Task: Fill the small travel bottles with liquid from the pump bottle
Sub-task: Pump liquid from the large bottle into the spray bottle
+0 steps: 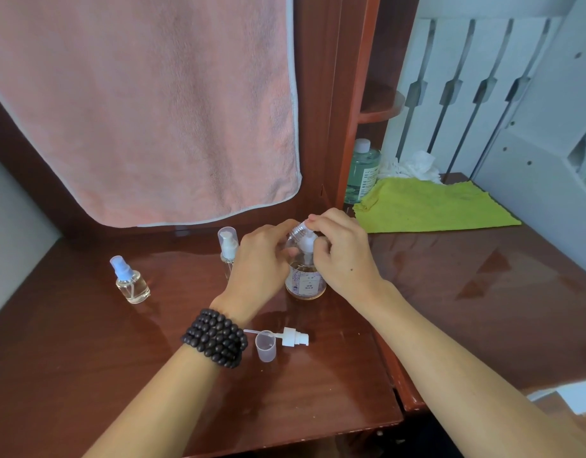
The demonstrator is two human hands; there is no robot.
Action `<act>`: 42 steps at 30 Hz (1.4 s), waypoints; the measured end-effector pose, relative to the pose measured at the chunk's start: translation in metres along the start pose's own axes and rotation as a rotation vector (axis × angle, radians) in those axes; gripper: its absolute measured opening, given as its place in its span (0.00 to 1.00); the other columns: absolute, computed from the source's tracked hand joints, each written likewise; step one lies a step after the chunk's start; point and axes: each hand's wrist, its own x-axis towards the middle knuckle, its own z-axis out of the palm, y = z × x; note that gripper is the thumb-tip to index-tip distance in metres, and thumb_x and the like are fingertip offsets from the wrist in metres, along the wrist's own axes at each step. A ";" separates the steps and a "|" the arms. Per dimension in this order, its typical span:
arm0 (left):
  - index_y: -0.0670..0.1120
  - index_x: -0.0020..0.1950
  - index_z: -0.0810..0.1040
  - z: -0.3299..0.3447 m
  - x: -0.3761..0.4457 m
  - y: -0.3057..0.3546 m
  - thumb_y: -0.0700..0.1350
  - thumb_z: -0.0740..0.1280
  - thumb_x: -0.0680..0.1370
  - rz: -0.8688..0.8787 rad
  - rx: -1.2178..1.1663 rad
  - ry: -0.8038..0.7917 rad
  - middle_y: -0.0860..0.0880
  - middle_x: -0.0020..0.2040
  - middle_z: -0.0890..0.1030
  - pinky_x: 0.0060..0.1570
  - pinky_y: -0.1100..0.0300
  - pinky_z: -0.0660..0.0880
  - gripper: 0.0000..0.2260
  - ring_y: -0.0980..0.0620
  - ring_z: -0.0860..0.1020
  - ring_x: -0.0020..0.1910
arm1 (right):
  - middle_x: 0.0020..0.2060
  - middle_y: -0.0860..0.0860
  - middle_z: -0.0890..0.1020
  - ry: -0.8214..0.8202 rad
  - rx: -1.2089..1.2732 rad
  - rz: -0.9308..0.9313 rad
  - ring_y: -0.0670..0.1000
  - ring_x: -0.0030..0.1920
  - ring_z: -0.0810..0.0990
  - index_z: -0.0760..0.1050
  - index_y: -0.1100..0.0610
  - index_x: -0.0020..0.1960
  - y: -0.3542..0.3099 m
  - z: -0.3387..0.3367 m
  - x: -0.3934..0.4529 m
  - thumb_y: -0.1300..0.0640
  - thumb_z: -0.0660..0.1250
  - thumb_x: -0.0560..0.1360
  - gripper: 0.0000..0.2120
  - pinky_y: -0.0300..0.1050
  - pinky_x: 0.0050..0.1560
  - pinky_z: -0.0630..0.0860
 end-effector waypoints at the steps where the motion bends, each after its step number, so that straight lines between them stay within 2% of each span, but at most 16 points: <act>1: 0.50 0.56 0.80 0.001 -0.001 0.000 0.36 0.70 0.74 -0.003 0.000 0.001 0.48 0.39 0.79 0.47 0.57 0.70 0.13 0.50 0.76 0.42 | 0.45 0.56 0.82 -0.007 0.003 -0.001 0.57 0.48 0.83 0.83 0.64 0.49 0.000 0.001 0.000 0.73 0.58 0.65 0.19 0.54 0.48 0.78; 7: 0.50 0.57 0.80 0.006 -0.006 -0.002 0.35 0.70 0.75 -0.018 0.013 0.006 0.49 0.38 0.78 0.46 0.54 0.72 0.15 0.50 0.75 0.40 | 0.41 0.56 0.81 -0.051 -0.003 0.004 0.59 0.46 0.83 0.82 0.65 0.47 0.001 0.003 -0.002 0.73 0.57 0.66 0.18 0.56 0.44 0.77; 10: 0.50 0.57 0.80 0.006 -0.006 -0.001 0.36 0.70 0.75 -0.023 0.008 0.004 0.49 0.39 0.79 0.47 0.54 0.73 0.14 0.50 0.76 0.41 | 0.43 0.56 0.81 -0.048 0.009 0.007 0.59 0.48 0.83 0.82 0.65 0.49 0.000 0.002 -0.003 0.73 0.57 0.66 0.19 0.56 0.46 0.77; 14: 0.51 0.56 0.80 0.001 -0.002 0.003 0.37 0.70 0.75 -0.008 0.012 0.001 0.49 0.39 0.79 0.46 0.57 0.70 0.14 0.50 0.76 0.41 | 0.46 0.57 0.82 0.008 0.021 -0.014 0.57 0.49 0.83 0.83 0.65 0.50 0.002 -0.001 -0.003 0.74 0.58 0.65 0.20 0.56 0.49 0.78; 18: 0.53 0.58 0.79 0.002 -0.001 0.006 0.37 0.70 0.75 0.000 -0.001 0.004 0.49 0.40 0.79 0.46 0.52 0.74 0.15 0.50 0.77 0.42 | 0.46 0.57 0.81 0.032 0.032 -0.016 0.57 0.50 0.83 0.82 0.66 0.50 0.003 -0.002 -0.002 0.73 0.57 0.65 0.19 0.58 0.48 0.79; 21: 0.54 0.58 0.79 0.005 -0.002 0.007 0.37 0.69 0.75 0.005 0.001 0.014 0.49 0.39 0.79 0.45 0.52 0.74 0.16 0.50 0.77 0.42 | 0.45 0.57 0.82 0.030 0.036 -0.017 0.57 0.50 0.83 0.82 0.66 0.50 0.006 -0.003 -0.002 0.74 0.57 0.66 0.20 0.58 0.48 0.79; 27: 0.50 0.57 0.80 0.007 -0.005 -0.003 0.35 0.70 0.74 -0.015 0.016 0.006 0.50 0.36 0.76 0.42 0.60 0.68 0.15 0.52 0.74 0.38 | 0.42 0.57 0.81 -0.029 0.007 -0.028 0.58 0.47 0.83 0.83 0.66 0.49 0.003 0.004 -0.003 0.70 0.54 0.69 0.19 0.58 0.46 0.78; 32: 0.50 0.56 0.80 0.004 -0.004 -0.001 0.35 0.70 0.75 -0.017 -0.026 0.013 0.48 0.38 0.78 0.46 0.56 0.71 0.14 0.50 0.76 0.40 | 0.45 0.57 0.82 -0.023 0.011 -0.019 0.57 0.49 0.83 0.83 0.65 0.50 0.004 0.002 -0.003 0.74 0.58 0.66 0.20 0.58 0.48 0.79; 37: 0.48 0.58 0.81 0.001 -0.003 0.004 0.35 0.71 0.74 -0.012 -0.074 0.029 0.46 0.40 0.80 0.48 0.55 0.71 0.15 0.48 0.78 0.42 | 0.47 0.56 0.82 0.015 0.033 -0.013 0.54 0.52 0.83 0.83 0.64 0.52 0.005 -0.002 -0.003 0.73 0.57 0.66 0.21 0.58 0.50 0.80; 42: 0.49 0.60 0.81 0.003 -0.005 0.005 0.35 0.70 0.74 -0.019 -0.073 0.030 0.45 0.41 0.81 0.49 0.51 0.75 0.16 0.47 0.79 0.43 | 0.45 0.57 0.82 0.008 0.039 -0.013 0.56 0.51 0.84 0.83 0.66 0.51 0.006 -0.001 -0.003 0.74 0.57 0.66 0.20 0.59 0.49 0.80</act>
